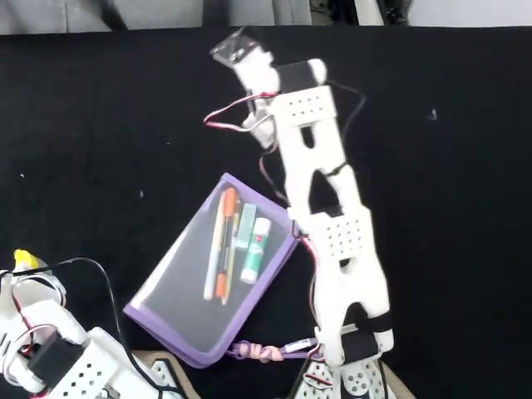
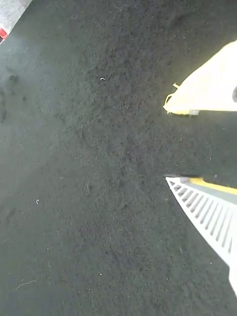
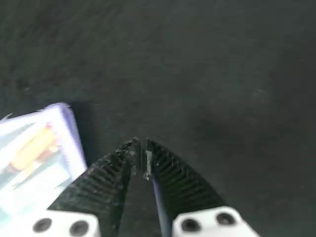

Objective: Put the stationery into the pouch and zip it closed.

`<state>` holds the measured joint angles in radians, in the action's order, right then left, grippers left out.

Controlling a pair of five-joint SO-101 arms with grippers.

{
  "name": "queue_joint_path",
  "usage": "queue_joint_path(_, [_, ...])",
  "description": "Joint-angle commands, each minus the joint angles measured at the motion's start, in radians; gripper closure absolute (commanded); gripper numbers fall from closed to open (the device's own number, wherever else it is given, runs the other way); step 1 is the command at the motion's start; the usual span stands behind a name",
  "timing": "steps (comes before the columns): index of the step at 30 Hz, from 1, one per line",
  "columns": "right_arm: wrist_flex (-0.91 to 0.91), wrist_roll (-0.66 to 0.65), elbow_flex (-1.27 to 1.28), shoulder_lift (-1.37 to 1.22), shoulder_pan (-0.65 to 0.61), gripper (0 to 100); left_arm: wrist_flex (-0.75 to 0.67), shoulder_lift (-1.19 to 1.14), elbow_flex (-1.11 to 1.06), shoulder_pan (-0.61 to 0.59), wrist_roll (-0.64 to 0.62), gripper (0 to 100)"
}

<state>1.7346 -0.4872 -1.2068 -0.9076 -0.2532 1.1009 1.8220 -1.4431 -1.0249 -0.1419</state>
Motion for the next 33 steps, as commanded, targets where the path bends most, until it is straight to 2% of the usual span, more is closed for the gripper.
queue_joint_path(1, [0.034, 0.011, -0.001, 0.073, 0.005, 98.4, -0.018, 0.006, 0.01, 0.005, 0.0, 79])
queue_joint_path(5, [0.032, 0.003, 0.255, 0.196, -0.104, 98.4, -0.029, 0.006, 0.028, -0.059, -0.043, 79])
queue_joint_path(9, [0.032, 0.002, 0.509, 0.372, -0.247, 98.4, -0.078, 0.006, 0.091, -0.312, -0.164, 79])
queue_joint_path(12, [0.017, 0.002, 0.667, 0.483, -0.338, 98.4, -0.144, 0.006, 0.119, -0.501, -0.193, 78])
queue_joint_path(16, [-0.106, 0.011, 0.878, 0.526, -0.451, 98.4, -0.276, 0.005, 0.082, -0.513, -0.132, 79])
queue_joint_path(21, [-0.341, 0.064, 1.081, 0.499, -0.566, 98.4, -0.325, 0.005, 0.041, -0.51, -0.11, 79])
queue_joint_path(24, [-0.414, 0.092, 1.116, 0.453, -0.575, 98.4, -0.322, 0.005, 0.041, -0.51, -0.11, 79])
queue_joint_path(27, [-0.368, 0.089, 1.038, 0.397, -0.52, 98.4, -0.316, 0.005, 0.05, -0.51, -0.11, 79])
queue_joint_path(31, [-0.276, 0.084, 0.839, 0.271, -0.347, 98.4, -0.316, 0.005, 0.05, -0.51, -0.11, 79])
queue_joint_path(33, [-0.23, 0.034, 0.719, 0.186, -0.253, 98.4, -0.316, 0.005, 0.045, -0.51, -0.11, 79])
